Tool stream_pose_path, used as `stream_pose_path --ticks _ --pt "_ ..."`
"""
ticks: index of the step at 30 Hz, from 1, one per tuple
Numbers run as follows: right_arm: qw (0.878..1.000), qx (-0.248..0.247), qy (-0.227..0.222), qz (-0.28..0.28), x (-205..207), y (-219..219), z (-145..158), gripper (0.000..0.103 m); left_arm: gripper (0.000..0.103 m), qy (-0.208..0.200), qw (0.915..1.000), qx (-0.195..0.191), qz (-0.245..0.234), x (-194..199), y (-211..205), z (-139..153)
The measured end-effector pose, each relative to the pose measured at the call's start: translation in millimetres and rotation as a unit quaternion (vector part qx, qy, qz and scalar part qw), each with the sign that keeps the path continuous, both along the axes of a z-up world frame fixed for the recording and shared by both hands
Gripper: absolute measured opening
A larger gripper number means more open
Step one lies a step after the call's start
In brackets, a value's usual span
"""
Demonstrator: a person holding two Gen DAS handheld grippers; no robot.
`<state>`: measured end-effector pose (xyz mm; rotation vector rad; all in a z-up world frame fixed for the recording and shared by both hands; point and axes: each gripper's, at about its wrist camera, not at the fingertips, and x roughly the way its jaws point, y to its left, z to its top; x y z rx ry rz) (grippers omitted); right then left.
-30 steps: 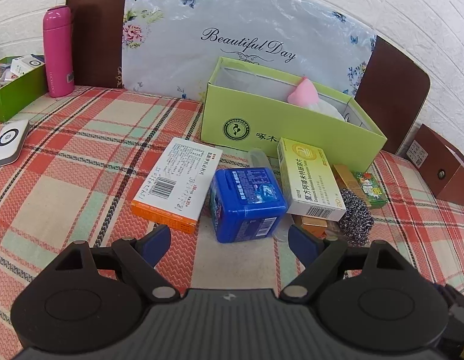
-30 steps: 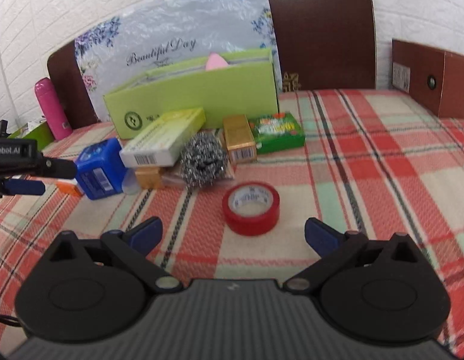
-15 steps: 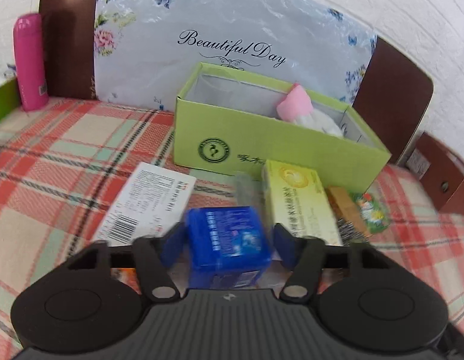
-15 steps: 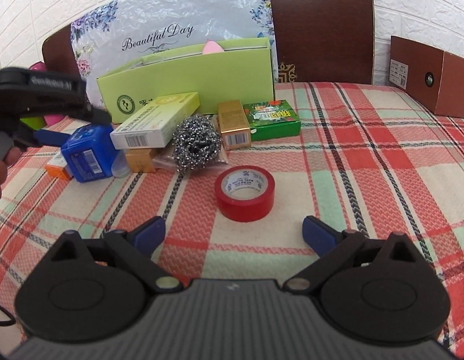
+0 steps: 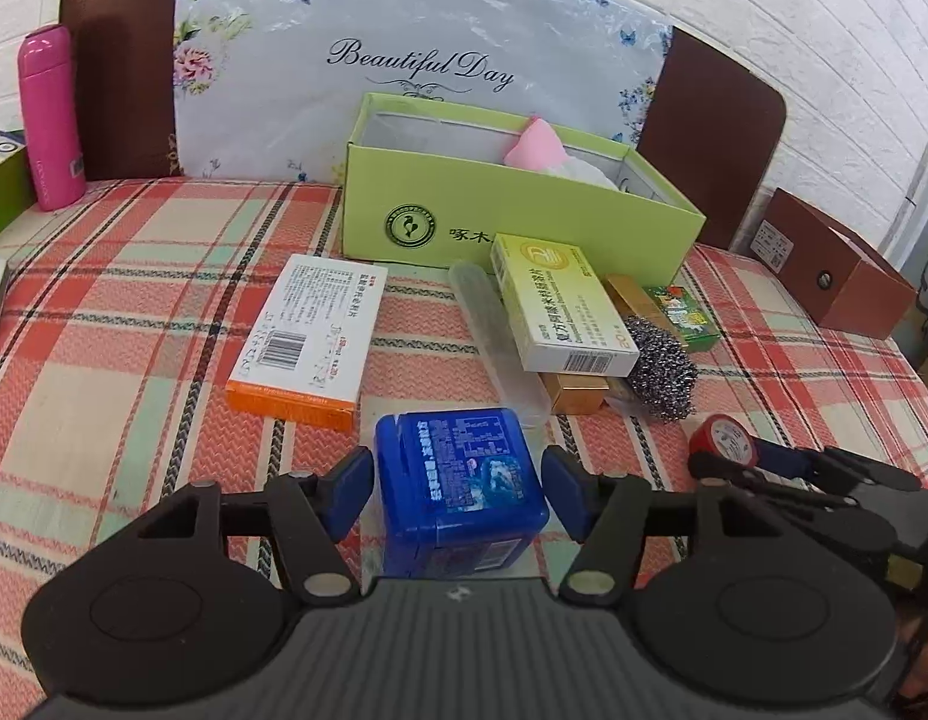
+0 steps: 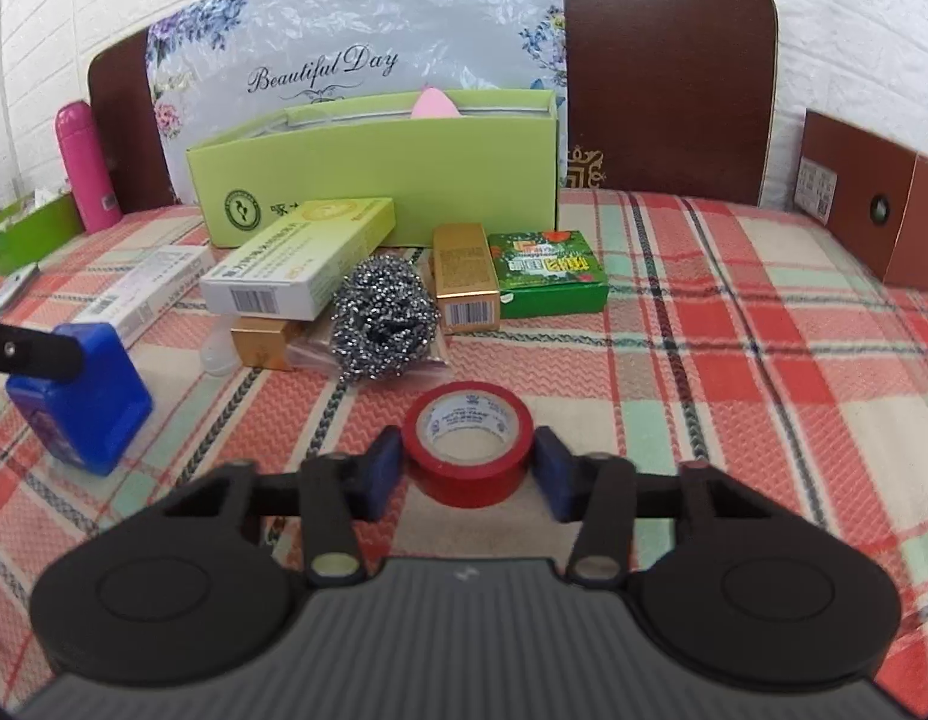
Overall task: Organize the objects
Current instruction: 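Grasp the blue square box with the left tool while the right tool grasps the red tape roll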
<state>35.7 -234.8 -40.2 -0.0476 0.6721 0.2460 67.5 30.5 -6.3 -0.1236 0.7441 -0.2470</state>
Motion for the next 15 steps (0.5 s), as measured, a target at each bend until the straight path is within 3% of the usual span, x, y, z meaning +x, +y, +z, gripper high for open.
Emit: stream_pose_path --ticks 4,15 --pt "0.999 0.011 0.007 0.033 -18 6 0 0.046 0.075 0.001 1.0000 0.007 0.004 2 -6 -2" --pt "0.999 0.017 0.007 0.026 -22 9 0 0.048 0.075 0.017 0.9998 0.012 0.006 8 -11 -13"
